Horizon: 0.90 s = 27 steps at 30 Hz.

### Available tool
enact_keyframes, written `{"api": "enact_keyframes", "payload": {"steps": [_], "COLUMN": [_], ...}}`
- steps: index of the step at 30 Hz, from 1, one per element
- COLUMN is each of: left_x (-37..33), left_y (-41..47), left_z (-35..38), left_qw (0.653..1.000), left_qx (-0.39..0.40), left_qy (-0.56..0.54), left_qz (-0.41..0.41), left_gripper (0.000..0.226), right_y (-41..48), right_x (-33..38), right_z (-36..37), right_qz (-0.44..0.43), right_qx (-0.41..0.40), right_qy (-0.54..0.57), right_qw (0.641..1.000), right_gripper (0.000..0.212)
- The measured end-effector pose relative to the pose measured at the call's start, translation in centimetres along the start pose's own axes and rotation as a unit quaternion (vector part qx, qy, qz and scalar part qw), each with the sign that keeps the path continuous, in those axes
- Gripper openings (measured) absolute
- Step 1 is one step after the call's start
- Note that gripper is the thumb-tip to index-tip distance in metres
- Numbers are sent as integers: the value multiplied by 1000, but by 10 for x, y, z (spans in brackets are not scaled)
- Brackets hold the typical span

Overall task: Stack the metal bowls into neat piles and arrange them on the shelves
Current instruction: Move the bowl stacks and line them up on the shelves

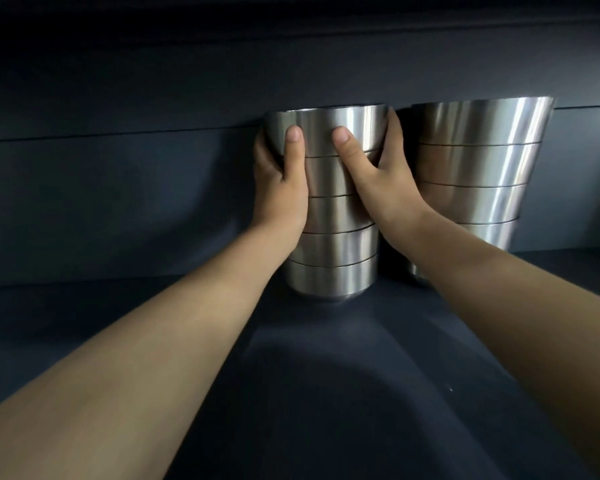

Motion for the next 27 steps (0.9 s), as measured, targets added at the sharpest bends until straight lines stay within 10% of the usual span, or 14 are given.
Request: {"api": "enact_keyframes", "payload": {"steps": [27], "left_x": [65], "left_y": [-64], "left_z": [-8], "left_qw": [986], "left_qx": [135], "left_qy": [94], "left_qz": [6], "left_gripper": [82], "right_y": [-53], "right_x": [-46], "right_z": [-9], "right_qz": [29], "right_qx": [81], "right_qy": [-80], "right_qw": [993], "right_gripper": [107]}}
Point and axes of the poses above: each hand's wrist, its own y-axis towards the middle knuckle, its own z-axis out of the palm, x = y × z, the point moved 6 cm from there along y, towards the middle knuckle, and after that the axes turned 1 degree about y, right-handed, at the moved point
